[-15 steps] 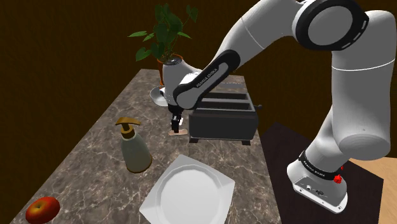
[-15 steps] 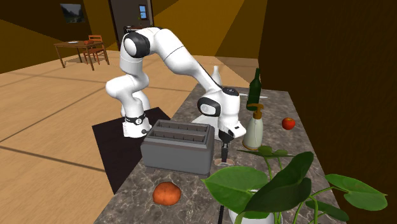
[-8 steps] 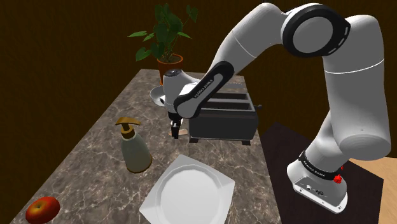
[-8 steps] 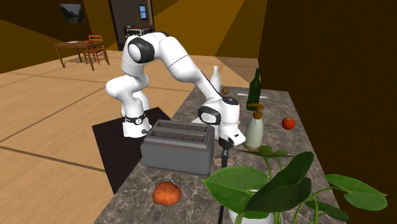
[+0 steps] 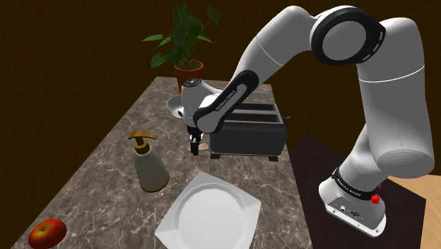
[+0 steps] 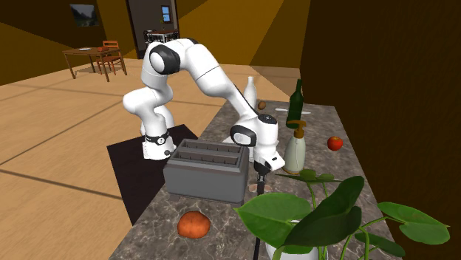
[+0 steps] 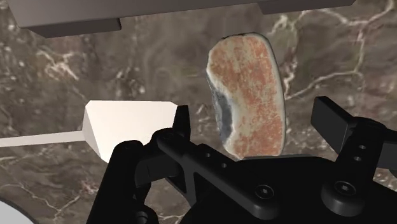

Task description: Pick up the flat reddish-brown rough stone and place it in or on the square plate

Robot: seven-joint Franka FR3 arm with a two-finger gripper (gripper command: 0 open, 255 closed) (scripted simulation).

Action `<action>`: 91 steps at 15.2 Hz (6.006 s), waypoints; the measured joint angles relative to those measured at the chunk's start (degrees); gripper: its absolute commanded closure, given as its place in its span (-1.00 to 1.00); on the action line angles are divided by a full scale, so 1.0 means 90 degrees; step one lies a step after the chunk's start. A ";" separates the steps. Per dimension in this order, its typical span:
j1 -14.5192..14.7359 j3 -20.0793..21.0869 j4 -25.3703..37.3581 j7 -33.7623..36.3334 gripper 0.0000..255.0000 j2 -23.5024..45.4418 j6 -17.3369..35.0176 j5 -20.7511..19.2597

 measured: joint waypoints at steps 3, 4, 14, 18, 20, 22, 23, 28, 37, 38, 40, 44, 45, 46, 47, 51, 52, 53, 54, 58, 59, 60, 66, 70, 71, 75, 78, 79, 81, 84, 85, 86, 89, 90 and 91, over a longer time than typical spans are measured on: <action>0.0002 0.0004 0.0001 -0.0001 1.00 -0.0007 -0.0002 0.0001; 0.0002 0.0004 0.0001 -0.0001 1.00 -0.0006 -0.0002 0.0001; -0.0032 0.0035 -0.0006 -0.0041 1.00 -0.0191 -0.0181 0.0045; -0.0068 0.0080 -0.0046 -0.0086 1.00 -0.0464 -0.0412 0.0107; -0.0078 0.0104 -0.0022 -0.0105 1.00 -0.0584 -0.0553 0.0140; -0.0098 0.0124 -0.0018 -0.0135 1.00 -0.0717 -0.0687 0.0174; -0.0095 0.0136 -0.0017 -0.0131 1.00 -0.0780 -0.0751 0.0188; -0.0135 0.0175 0.0021 -0.0199 1.00 -0.1061 -0.1069 0.0264; 0.0317 0.0456 -0.0914 0.0539 1.00 -0.1854 -0.0939 0.0307; 0.0378 0.0493 -0.1064 0.0647 1.00 -0.1923 -0.0861 0.0305; 0.0531 0.0608 -0.1361 0.0901 1.00 -0.2179 -0.0826 0.0342; 0.0858 0.0843 -0.1846 0.1462 1.00 -0.2498 -0.0672 0.0372; 0.0940 0.0906 -0.1966 0.1604 1.00 -0.2579 -0.0635 0.0382; 0.1032 0.0968 -0.1986 0.1764 1.00 -0.2597 -0.0637 0.0375; 0.1108 0.1028 -0.2071 0.1895 1.00 -0.2661 -0.0618 0.0386; 0.1469 0.1312 -0.2372 0.2521 1.00 -0.2870 -0.0538 0.0419; 0.1552 0.1372 -0.2336 0.2673 1.00 -0.2850 -0.0561 0.0404; 0.1624 0.1436 -0.2370 0.2793 1.00 -0.2915 -0.0592 0.0433; 0.1703 0.1502 -0.2377 0.2928 1.00 -0.2953 -0.0624 0.0445; 0.1910 0.1639 -0.2504 0.3365 1.00 -0.2854 -0.0423 0.0340; 0.1923 0.1628 -0.2506 0.3420 1.00 -0.2764 -0.0341 0.0276; 0.1941 0.1622 -0.2519 0.3479 1.00 -0.2692 -0.0265 0.0222; 0.2016 0.1501 -0.2584 0.3751 1.00 -0.2221 0.0224 -0.0147; 0.2083 0.1379 -0.2583 0.3922 1.00 -0.1898 0.0518 -0.0402; 0.2094 0.1371 -0.2582 0.3942 1.00 -0.1874 0.0539 -0.0422; 0.2104 0.1364 -0.2587 0.3960 1.00 -0.1856 0.0564 -0.0440; 0.2105 0.1363 -0.2587 0.3962 -1.00 -0.1854 0.0565 -0.0442; 0.2105 0.1363 -0.2587 0.3962 -1.00 -0.1854 0.0565 -0.0442; 0.2105 0.1363 -0.2586 0.3963 -1.00 -0.1853 0.0566 -0.0442; 0.2070 0.1404 -0.2592 0.3899 -1.00 -0.1954 0.0479 -0.0364; 0.2038 0.1463 -0.2589 0.3827 -1.00 -0.2097 0.0349 -0.0254; 0.1985 0.1551 -0.2626 0.3707 -1.00 -0.2340 0.0165 -0.0077; 0.1939 0.1614 -0.2570 0.3565 -1.00 -0.2568 -0.0097 0.0112; 0.1937 0.1622 -0.2561 0.3552 -1.00 -0.2591 -0.0128 0.0133; 0.1936 0.1626 -0.2563 0.3545 -1.00 -0.2607 -0.0141 0.0145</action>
